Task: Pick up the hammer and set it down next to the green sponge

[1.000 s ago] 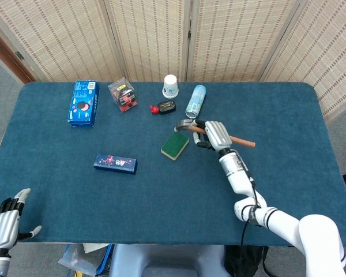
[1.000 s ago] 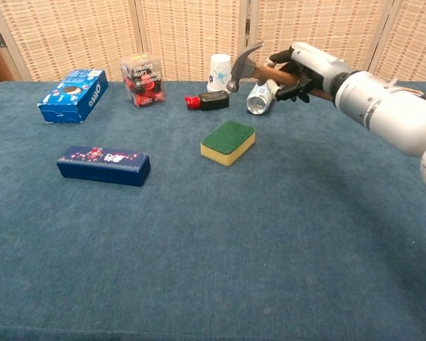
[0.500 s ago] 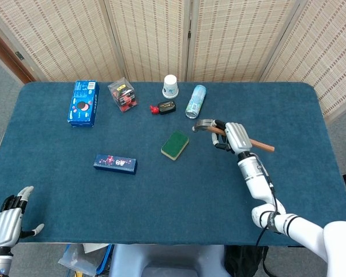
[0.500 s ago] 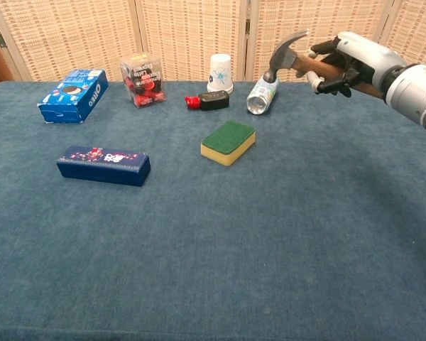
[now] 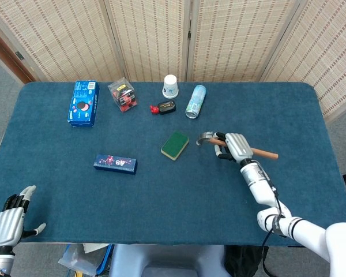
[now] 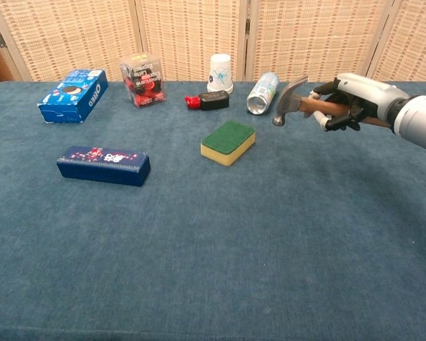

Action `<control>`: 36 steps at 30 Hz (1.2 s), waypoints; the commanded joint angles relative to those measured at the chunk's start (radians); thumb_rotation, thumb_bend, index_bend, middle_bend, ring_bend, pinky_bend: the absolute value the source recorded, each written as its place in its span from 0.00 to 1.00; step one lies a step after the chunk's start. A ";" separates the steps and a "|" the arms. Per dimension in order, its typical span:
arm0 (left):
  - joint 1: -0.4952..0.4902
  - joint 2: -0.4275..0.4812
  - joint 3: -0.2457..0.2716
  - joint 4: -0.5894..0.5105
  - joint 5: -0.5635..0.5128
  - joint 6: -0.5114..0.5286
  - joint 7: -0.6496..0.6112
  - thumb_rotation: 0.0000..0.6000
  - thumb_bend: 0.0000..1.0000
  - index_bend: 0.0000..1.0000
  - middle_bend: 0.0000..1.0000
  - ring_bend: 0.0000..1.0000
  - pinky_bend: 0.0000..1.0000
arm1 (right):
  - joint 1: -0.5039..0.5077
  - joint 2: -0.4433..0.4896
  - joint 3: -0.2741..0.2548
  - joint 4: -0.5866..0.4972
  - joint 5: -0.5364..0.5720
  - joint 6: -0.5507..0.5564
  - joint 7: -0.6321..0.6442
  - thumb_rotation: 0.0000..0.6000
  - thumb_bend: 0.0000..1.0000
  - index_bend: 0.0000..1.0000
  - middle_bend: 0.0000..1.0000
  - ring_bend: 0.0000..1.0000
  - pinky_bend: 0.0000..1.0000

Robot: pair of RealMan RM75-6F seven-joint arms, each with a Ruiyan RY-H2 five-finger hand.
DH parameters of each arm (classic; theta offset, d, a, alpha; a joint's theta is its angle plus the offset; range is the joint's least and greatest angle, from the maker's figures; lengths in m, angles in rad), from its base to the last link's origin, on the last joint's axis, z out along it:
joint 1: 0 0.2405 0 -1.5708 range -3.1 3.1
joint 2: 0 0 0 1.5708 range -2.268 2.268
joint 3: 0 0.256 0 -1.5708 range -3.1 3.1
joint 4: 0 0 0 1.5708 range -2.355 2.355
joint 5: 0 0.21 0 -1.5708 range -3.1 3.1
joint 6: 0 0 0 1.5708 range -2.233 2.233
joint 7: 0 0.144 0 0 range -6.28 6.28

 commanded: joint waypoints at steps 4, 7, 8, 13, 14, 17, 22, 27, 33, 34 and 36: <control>0.000 0.000 0.002 0.000 -0.002 -0.002 0.002 1.00 0.13 0.05 0.09 0.15 0.09 | 0.018 -0.034 -0.016 0.059 -0.002 -0.065 0.017 1.00 0.83 0.70 0.73 0.74 0.83; 0.003 0.001 0.001 -0.001 -0.005 0.002 0.002 1.00 0.13 0.05 0.09 0.15 0.09 | 0.030 -0.057 -0.015 0.095 -0.011 -0.080 0.042 1.00 0.80 0.68 0.69 0.68 0.77; 0.003 0.001 0.002 -0.002 -0.006 0.002 0.002 1.00 0.13 0.05 0.09 0.15 0.09 | 0.033 -0.062 -0.016 0.105 -0.016 -0.084 0.053 1.00 0.77 0.65 0.66 0.65 0.73; 0.007 0.004 0.002 -0.003 -0.010 0.005 0.004 1.00 0.13 0.05 0.09 0.15 0.09 | 0.043 -0.072 -0.022 0.136 -0.054 -0.088 0.119 1.00 0.48 0.28 0.35 0.35 0.48; 0.007 0.004 0.002 -0.002 -0.012 0.004 0.004 1.00 0.13 0.05 0.09 0.15 0.09 | 0.041 -0.071 -0.023 0.140 -0.065 -0.074 0.130 1.00 0.40 0.18 0.28 0.28 0.43; 0.005 0.004 0.001 0.000 -0.015 0.001 0.006 1.00 0.13 0.05 0.09 0.15 0.09 | 0.033 -0.060 -0.022 0.139 -0.083 -0.043 0.158 1.00 0.29 0.06 0.18 0.19 0.34; -0.003 0.004 -0.006 0.003 -0.014 -0.004 0.006 1.00 0.13 0.05 0.08 0.15 0.09 | 0.007 0.001 -0.023 0.092 -0.102 0.008 0.170 1.00 0.27 0.03 0.16 0.17 0.30; -0.013 0.008 -0.016 0.002 -0.011 -0.004 0.005 1.00 0.13 0.05 0.08 0.15 0.09 | -0.042 0.093 -0.015 -0.013 -0.101 0.080 0.151 1.00 0.27 0.03 0.16 0.17 0.29; -0.021 0.016 -0.024 0.002 -0.016 -0.010 0.000 1.00 0.13 0.05 0.08 0.15 0.09 | -0.147 0.234 -0.043 -0.182 -0.100 0.199 0.033 1.00 0.33 0.03 0.23 0.17 0.29; -0.023 0.018 -0.026 0.001 -0.016 -0.011 0.000 1.00 0.13 0.05 0.08 0.15 0.09 | -0.176 0.264 -0.052 -0.220 -0.096 0.230 -0.006 1.00 0.34 0.03 0.24 0.17 0.29; -0.027 0.019 -0.029 0.000 -0.016 -0.012 -0.001 1.00 0.13 0.05 0.08 0.15 0.09 | -0.230 0.317 -0.072 -0.287 -0.085 0.279 -0.073 1.00 0.35 0.03 0.26 0.17 0.29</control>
